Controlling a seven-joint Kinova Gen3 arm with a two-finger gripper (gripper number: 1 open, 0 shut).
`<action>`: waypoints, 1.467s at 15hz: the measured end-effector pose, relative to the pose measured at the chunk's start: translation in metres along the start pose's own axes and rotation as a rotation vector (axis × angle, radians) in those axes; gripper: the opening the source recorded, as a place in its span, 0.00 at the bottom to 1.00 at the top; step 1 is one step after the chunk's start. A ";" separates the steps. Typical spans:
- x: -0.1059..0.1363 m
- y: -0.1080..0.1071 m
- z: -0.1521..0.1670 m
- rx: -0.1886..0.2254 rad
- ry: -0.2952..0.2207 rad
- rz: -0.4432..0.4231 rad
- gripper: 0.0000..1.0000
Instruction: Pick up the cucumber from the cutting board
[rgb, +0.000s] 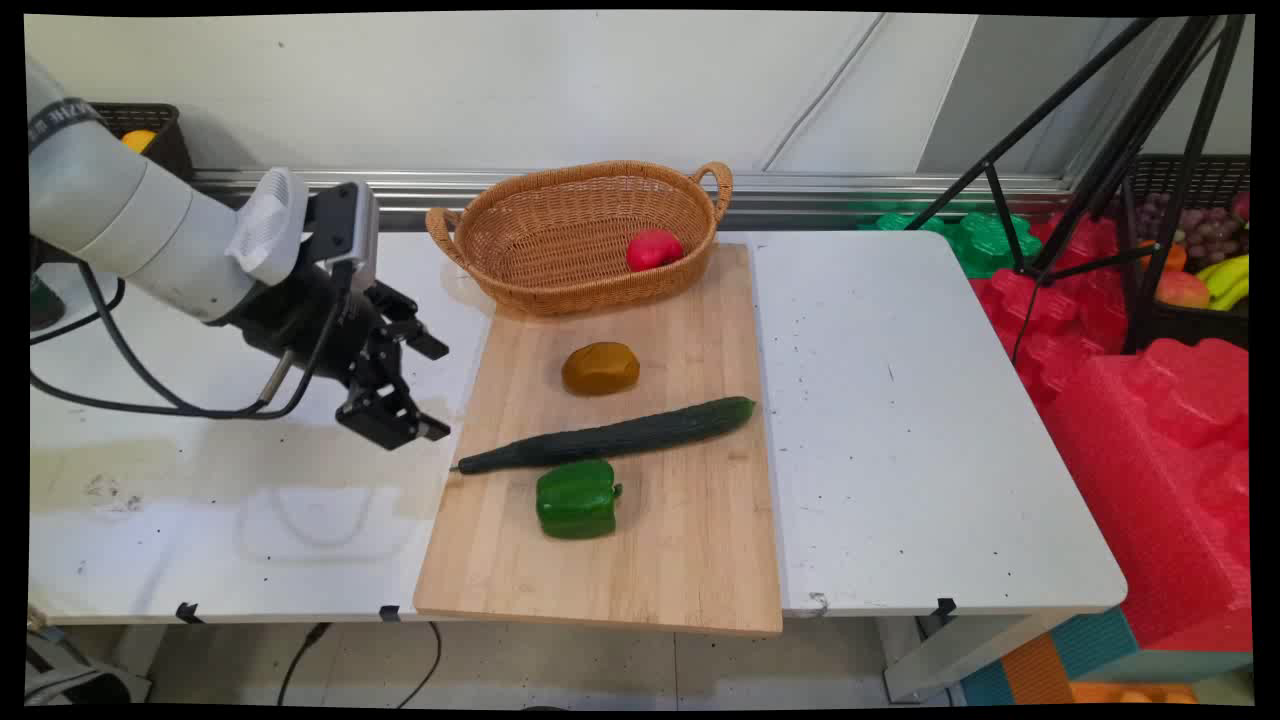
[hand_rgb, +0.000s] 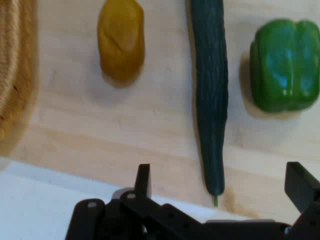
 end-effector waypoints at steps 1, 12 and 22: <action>0.004 0.000 -0.001 0.003 0.009 -0.004 1.00; 0.077 -0.003 0.012 0.036 0.106 -0.060 1.00; 0.138 0.004 0.073 0.033 0.074 -0.069 1.00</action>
